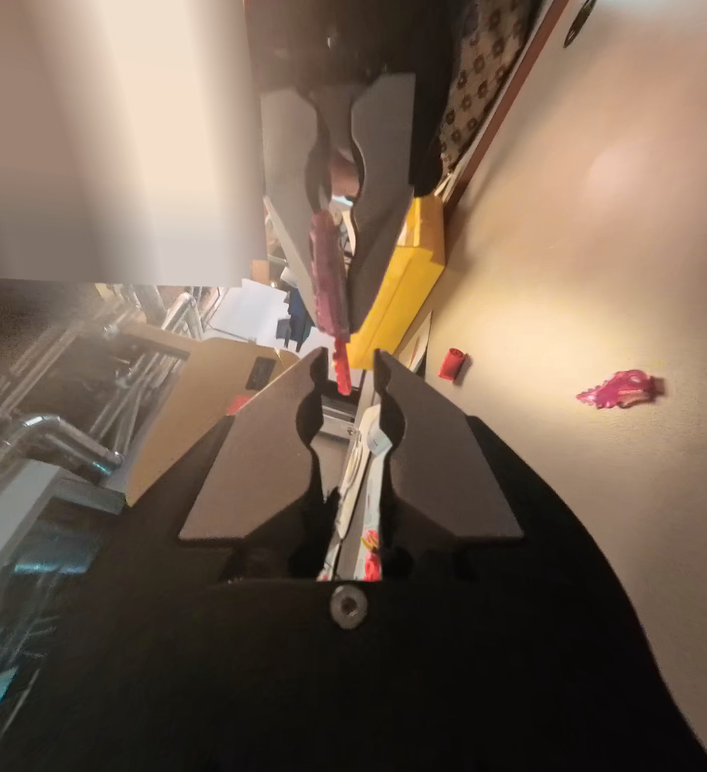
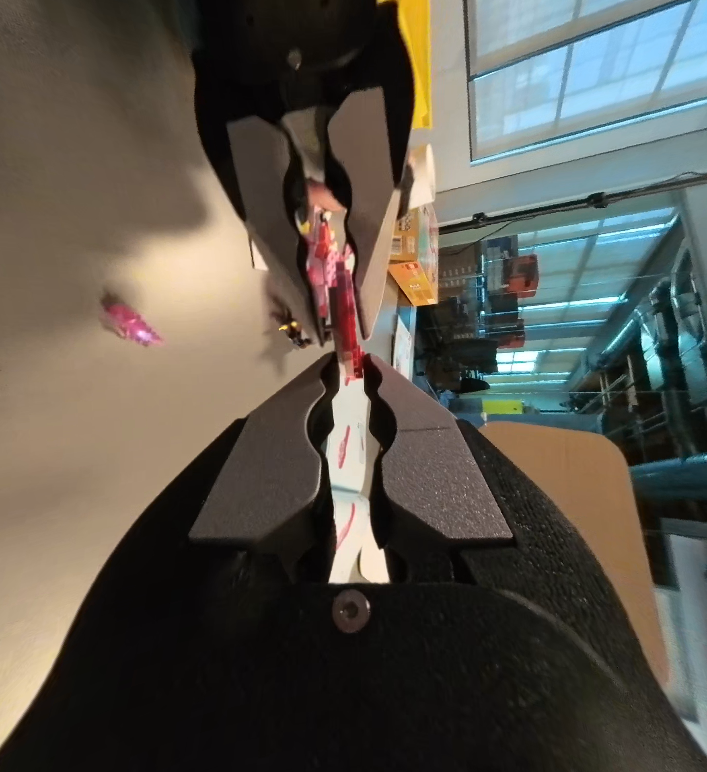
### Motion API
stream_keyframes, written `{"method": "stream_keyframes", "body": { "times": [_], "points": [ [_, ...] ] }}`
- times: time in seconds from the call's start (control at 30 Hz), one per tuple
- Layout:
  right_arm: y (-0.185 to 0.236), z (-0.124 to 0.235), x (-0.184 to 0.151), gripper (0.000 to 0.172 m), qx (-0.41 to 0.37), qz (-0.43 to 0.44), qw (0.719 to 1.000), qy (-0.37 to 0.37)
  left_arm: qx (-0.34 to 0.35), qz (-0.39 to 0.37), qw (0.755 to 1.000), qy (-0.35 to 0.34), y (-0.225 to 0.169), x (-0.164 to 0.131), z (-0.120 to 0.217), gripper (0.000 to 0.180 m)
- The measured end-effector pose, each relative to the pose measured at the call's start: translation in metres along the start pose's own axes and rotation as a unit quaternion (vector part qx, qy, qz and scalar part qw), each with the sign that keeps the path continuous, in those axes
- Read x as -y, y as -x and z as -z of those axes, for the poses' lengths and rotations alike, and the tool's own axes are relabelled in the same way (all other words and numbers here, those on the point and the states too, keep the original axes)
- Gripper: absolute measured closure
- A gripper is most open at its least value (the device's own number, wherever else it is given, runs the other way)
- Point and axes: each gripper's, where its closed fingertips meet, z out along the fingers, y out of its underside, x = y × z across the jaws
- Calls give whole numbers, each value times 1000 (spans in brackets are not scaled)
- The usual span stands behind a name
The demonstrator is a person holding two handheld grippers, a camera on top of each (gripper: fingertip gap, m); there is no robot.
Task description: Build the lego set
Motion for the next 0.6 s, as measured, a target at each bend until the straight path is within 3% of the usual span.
{"method": "stream_keyframes", "body": {
  "times": [0.1,0.2,0.33,0.4,0.6],
  "points": [
    [-6,2,5,163,-6,-11,1000,-10,6,18,1000,-4,4,0,1,159],
    [-6,2,5,163,-5,-4,1000,-6,51,-20,998,-44,15,17,9,170],
    [-6,2,2,163,-11,12,1000,8,37,-37,997,-49,6,24,8,156],
    [-4,3,3,163,-10,21,1000,9,52,-41,996,-51,11,26,9,174],
    [-14,13,21,162,-18,9,999,-34,49,-14,994,-93,21,44,18,178]
  ]
}}
